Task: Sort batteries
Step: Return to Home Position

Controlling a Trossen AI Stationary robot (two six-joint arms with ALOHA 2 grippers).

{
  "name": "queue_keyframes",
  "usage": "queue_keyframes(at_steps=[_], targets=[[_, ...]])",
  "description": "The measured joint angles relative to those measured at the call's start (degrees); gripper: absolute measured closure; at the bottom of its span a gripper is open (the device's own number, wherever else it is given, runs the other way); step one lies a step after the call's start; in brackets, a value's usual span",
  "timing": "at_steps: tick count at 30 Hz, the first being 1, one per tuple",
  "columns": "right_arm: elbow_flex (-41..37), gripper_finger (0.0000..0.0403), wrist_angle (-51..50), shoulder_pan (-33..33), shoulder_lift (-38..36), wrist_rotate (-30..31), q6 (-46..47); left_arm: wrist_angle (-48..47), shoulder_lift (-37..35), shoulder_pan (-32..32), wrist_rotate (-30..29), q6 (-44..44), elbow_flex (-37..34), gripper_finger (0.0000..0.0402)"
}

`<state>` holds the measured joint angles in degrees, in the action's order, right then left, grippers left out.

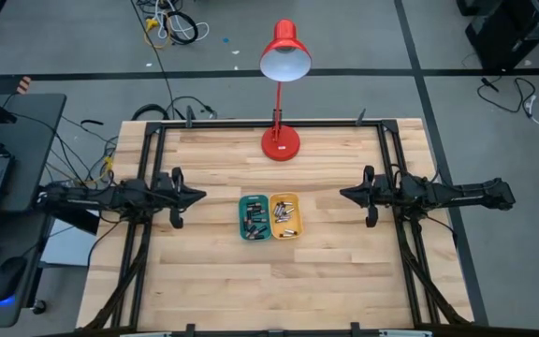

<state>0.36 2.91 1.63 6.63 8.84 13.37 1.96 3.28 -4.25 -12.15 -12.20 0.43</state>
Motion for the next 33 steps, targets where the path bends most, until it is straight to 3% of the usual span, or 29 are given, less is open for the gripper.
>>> queue_keyframes(at_steps=[33], targets=[[0.0,0.04,0.0,0.0,0.0,-0.02,0.0,2.84,1.67,0.0,0.25,-0.03,-0.02,0.0379]])
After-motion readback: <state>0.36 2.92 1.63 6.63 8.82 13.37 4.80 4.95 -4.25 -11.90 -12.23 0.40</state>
